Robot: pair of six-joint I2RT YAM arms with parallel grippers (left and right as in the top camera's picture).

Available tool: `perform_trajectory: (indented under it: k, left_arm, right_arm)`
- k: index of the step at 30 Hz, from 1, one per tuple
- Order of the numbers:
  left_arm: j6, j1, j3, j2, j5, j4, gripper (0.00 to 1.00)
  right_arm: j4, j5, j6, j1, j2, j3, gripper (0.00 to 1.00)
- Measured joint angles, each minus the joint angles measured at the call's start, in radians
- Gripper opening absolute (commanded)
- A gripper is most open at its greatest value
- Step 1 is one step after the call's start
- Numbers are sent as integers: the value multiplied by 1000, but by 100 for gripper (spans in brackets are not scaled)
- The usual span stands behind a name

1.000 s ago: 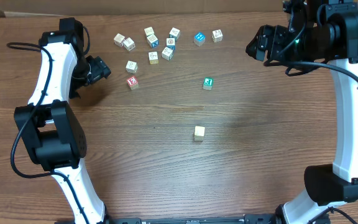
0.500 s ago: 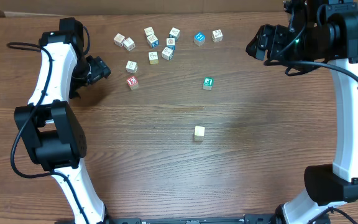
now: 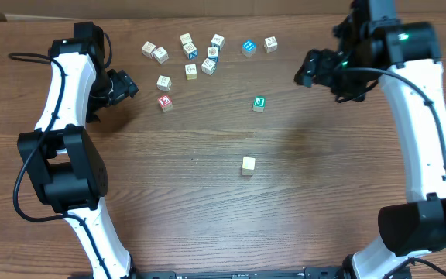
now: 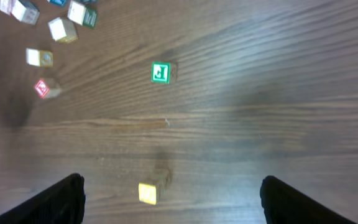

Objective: Form a tower
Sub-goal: 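Move the right gripper down over the X-on-4 stack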

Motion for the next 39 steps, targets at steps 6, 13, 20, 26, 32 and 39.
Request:
perform_trajectory:
  k: [6, 13, 20, 26, 32, 39]
  left_arm:
    - [0, 0, 0, 0, 0, 0, 100]
    - [0, 0, 0, 0, 0, 0, 100]
    - [0, 0, 0, 0, 0, 0, 99]
    - [0, 0, 0, 0, 0, 0, 100]
    - [0, 0, 0, 0, 0, 0, 99]
    - [0, 0, 0, 0, 0, 0, 99]
  right_arm:
    - [127, 12, 57, 93, 0, -177, 88]
    - [171, 100, 183, 257, 0, -299, 98]
    - [266, 177, 280, 405, 0, -419, 98]
    - [377, 211, 304, 486, 0, -548, 82]
    - [439, 240, 317, 493, 0, -612, 74]
    - [475, 229, 323, 493, 0, -663, 61]
